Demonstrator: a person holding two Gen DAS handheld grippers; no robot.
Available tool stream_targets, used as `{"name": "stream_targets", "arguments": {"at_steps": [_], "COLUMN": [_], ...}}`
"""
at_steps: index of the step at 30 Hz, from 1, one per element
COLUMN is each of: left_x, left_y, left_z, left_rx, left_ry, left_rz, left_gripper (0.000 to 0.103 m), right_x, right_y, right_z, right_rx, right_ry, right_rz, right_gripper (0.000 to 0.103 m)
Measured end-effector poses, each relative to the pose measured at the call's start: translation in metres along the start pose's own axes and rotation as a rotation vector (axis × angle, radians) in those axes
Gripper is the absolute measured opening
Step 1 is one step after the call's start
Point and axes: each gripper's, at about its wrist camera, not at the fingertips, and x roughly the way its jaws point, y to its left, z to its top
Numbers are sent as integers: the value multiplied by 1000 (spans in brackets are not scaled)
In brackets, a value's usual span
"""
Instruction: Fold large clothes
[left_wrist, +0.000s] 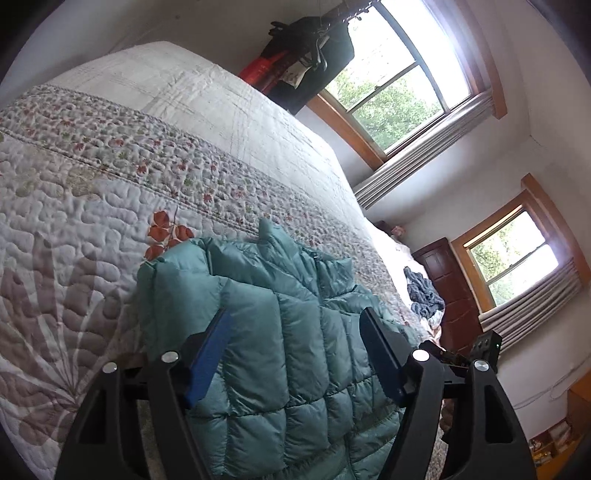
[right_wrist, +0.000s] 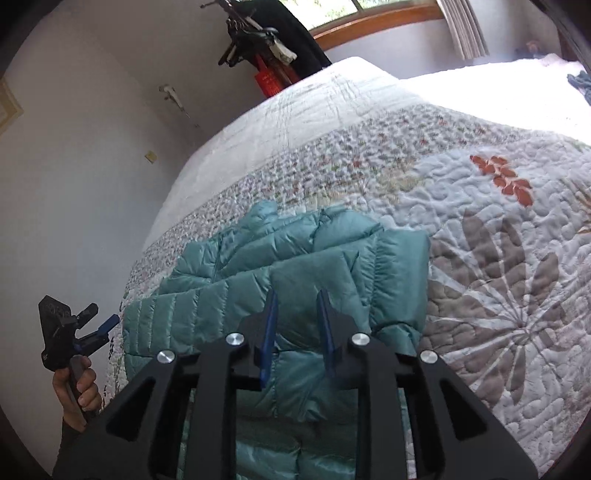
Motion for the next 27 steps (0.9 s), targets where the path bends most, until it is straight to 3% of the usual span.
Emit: {"name": "stream_targets", "arguments": {"at_steps": [4,6,7,11,14,18,22,24,27], "left_x": [28,33,30,-1,-4,23,-6,-43,-89], "left_y": [18,22,21,-1,-6,5,1,-8,-15], "left_z": [-2,-5,-6,-21,-38,-49,-49,-57,-86], "left_rx": [-35,-48,-49,35,34,34,-3,9,43], "left_ry": [53,65,57,18,67,166,121,80,74], "left_rz": [53,63,54,-40,-97,19,-30,-80,-79], "left_gripper": [72,70,70,71,73,73,73,82,87], "right_x": [29,29,23,-11,-6,11,-29,-53,-89], "right_y": [-15,-18,-16,-3,-5,-15,1,2,-13], "right_z": [-4,-6,-6,-19,-32,-35,-45,-59,-97], "right_rx": [3,16,18,-20,-42,-40,-78,-93,-53], "right_ry": [61,73,63,23,66,91,61,71,174], "right_rz": [-68,-57,-42,39,26,-17,68,93,157], "right_gripper": [14,14,18,22,23,20,45,55,64]}}
